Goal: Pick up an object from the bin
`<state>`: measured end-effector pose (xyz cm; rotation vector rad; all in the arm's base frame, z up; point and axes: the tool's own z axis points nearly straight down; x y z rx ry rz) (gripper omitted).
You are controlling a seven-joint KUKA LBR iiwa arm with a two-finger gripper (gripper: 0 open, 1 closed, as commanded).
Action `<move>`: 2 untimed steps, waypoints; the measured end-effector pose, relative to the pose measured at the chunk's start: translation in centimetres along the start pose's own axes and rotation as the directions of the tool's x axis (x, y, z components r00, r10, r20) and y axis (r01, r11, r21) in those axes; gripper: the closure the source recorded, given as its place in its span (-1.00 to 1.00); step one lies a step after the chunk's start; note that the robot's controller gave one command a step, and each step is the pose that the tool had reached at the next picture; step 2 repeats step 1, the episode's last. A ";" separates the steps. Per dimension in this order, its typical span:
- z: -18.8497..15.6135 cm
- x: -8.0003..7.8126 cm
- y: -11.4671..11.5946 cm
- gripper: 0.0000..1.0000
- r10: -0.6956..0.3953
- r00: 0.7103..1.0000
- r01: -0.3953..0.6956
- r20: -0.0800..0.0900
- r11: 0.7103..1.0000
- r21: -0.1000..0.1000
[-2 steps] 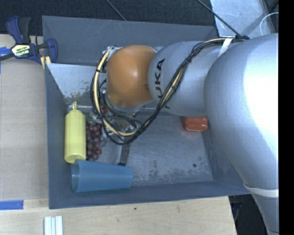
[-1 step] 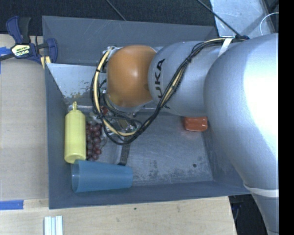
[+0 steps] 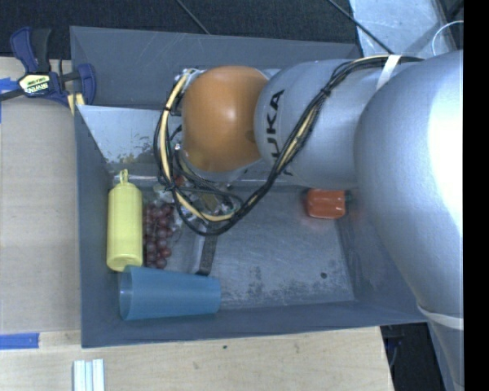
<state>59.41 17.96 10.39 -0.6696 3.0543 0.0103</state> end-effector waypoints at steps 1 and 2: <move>-4.6 -0.2 0.0 1.00 0.002 1.000 -0.002 0.005 1.000 0.001; -4.6 -0.2 0.0 1.00 0.002 1.000 -0.002 0.005 1.000 0.001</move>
Offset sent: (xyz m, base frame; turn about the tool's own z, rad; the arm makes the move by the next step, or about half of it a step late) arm 0.0016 0.0001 0.0938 0.0008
